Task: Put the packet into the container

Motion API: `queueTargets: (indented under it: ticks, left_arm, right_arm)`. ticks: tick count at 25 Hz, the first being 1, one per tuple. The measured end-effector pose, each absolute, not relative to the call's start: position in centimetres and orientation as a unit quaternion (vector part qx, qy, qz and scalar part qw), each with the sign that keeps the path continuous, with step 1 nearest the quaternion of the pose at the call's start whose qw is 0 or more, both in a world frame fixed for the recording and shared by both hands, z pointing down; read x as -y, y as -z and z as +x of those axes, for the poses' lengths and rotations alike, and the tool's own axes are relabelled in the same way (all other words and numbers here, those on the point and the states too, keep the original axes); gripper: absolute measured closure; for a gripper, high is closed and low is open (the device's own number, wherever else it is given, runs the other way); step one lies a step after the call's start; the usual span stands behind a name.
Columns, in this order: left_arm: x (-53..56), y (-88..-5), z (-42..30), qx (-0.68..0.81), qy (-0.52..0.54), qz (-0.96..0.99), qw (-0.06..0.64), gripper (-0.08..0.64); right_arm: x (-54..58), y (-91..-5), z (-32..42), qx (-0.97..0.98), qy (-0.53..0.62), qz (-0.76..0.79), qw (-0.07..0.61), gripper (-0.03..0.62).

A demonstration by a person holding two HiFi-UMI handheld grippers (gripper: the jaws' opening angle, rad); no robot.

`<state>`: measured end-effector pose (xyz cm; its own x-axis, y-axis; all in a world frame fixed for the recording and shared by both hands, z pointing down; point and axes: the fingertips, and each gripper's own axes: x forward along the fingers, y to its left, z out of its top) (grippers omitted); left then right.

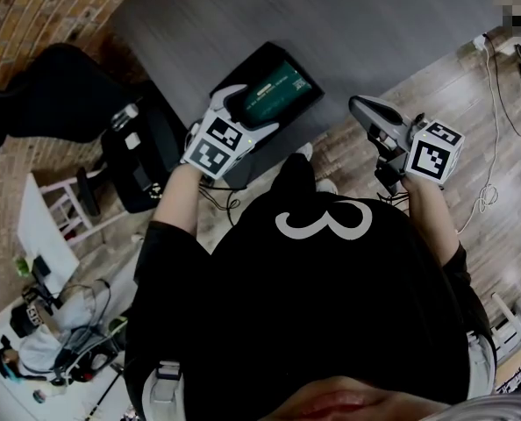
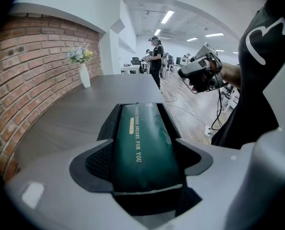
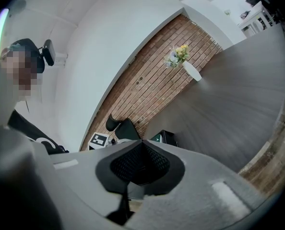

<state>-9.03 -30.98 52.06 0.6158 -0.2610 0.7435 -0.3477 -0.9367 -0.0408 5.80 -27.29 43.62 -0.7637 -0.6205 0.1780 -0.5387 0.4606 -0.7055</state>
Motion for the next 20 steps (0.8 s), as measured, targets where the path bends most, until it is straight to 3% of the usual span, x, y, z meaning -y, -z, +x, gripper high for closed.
queueTargets:
  ticks: [10,12,16,18,20]
  left_arm:
    - [30.5,-52.2,-9.6,0.157,-0.406,0.896,0.084,0.155]
    - [30.5,-51.8,-9.8,0.158,-0.393,0.899,0.109,0.086]
    - [30.2,-51.2,-10.4,0.180,-0.380,0.900,0.115,0.081]
    - [30.0,-50.4,-10.7,0.208,-0.363,0.901,0.117,0.103]
    - [29.7,-48.9,-10.8,0.245,-0.331,0.903,0.123,0.196]
  right_arm:
    - [26.3,-43.4,5.4,-0.861,0.384,-0.331,0.038,0.591]
    - [26.0,-43.4,5.3,-0.865,0.377,-0.330,0.026,0.591]
    - [25.2,-43.0,5.1,-0.872,0.363,-0.326,0.019,0.591]
    - [24.7,-42.4,4.9,-0.879,0.354,-0.320,0.017,0.591]
    - [24.1,-41.8,4.7,-0.886,0.340,-0.315,0.012,0.591]
